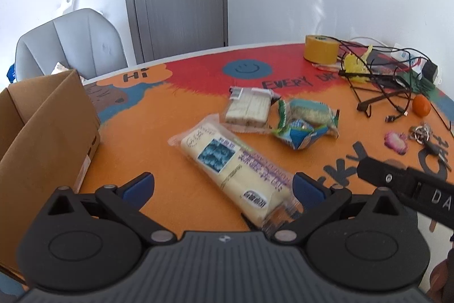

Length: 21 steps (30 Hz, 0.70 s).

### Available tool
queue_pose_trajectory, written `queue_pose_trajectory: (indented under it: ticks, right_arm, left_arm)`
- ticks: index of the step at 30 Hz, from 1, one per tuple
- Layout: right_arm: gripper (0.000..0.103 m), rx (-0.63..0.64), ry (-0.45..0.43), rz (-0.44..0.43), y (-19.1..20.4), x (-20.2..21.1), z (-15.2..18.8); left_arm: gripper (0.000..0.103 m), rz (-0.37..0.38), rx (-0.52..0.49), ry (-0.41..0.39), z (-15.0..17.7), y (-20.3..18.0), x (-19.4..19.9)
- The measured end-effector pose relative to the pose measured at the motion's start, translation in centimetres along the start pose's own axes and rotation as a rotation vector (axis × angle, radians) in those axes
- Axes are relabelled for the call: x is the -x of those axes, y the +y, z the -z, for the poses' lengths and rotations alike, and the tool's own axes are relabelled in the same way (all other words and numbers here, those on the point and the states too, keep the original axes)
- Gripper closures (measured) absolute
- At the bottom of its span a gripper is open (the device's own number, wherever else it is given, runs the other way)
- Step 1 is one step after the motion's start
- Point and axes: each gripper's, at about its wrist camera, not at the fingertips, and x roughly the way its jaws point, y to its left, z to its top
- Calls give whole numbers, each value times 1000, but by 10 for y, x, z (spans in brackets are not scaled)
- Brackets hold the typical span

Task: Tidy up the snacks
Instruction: 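Grasp the large white bread pack with the left tool while the right tool grasps the blue-wrapped candy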

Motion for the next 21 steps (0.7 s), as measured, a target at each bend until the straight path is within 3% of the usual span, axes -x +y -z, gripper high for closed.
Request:
queue_pose_trajectory:
  ticks: [15, 18, 20, 21]
  right_arm:
    - [37, -6, -10, 27, -12, -6, -13]
    - [37, 1, -10, 24, -9, -10, -14]
    - [37, 6, -6, 19, -5, -13, -15]
    - [37, 10, -5, 15, -3, -15, -15]
  left_arm:
    - [0, 0, 85, 34, -3, -2, -34]
    - [6, -5, 94, 60, -1, 3, -39]
    - [14, -16, 87, 58, -1, 6, -40]
    - [23, -23, 82, 55, -1, 8, -39]
